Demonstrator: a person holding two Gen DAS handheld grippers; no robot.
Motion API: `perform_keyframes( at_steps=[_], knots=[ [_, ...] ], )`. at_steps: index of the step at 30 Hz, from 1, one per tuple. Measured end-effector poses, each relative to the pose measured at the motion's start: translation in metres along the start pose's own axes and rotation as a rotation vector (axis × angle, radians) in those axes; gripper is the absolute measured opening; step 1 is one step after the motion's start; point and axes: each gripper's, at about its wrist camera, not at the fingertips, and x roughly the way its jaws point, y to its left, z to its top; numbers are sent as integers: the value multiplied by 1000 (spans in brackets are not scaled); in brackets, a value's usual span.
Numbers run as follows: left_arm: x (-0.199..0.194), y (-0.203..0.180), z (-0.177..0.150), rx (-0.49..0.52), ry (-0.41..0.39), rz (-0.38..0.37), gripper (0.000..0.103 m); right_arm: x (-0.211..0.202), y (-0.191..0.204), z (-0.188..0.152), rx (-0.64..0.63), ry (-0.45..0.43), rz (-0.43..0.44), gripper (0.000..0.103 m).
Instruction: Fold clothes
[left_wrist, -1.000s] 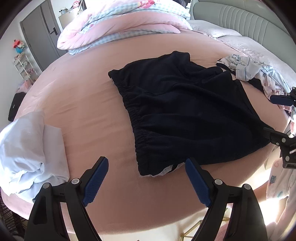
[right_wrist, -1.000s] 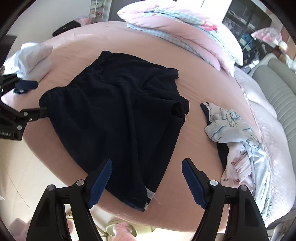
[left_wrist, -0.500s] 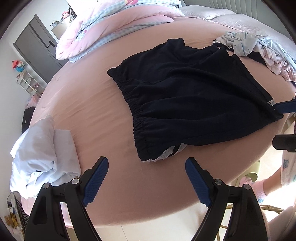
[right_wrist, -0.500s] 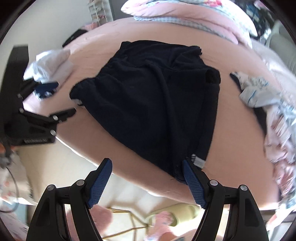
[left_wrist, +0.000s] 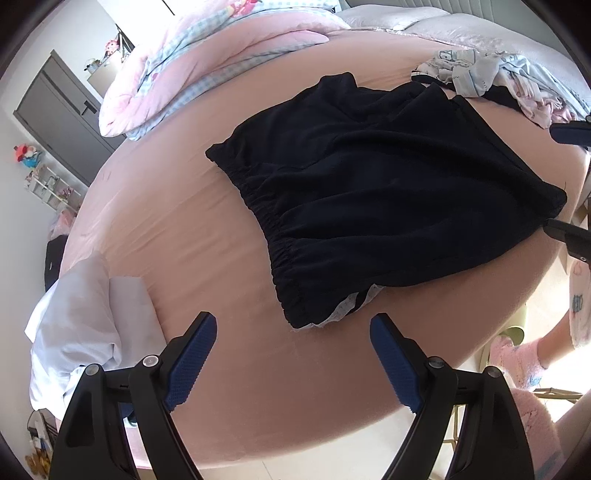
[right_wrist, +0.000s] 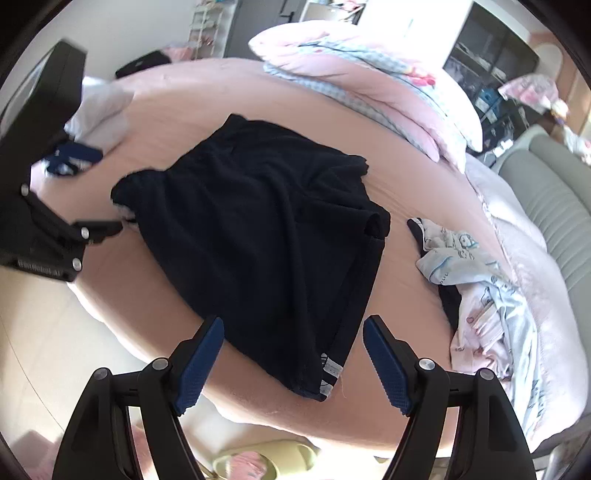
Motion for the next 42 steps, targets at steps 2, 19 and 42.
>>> perform_keyframes(
  at_steps=[2,19,42],
  knots=[
    [0,2,-3,6,-10,-34,85,3,24,-2,-159,13,-119,78],
    [18,-39,-20,377,-188,226,85,27,93,-50,-657,-16,-469,78],
    [30,-60,-13,570,-214,243,42,53,43,-21,-339,-30,-392,89]
  ],
)
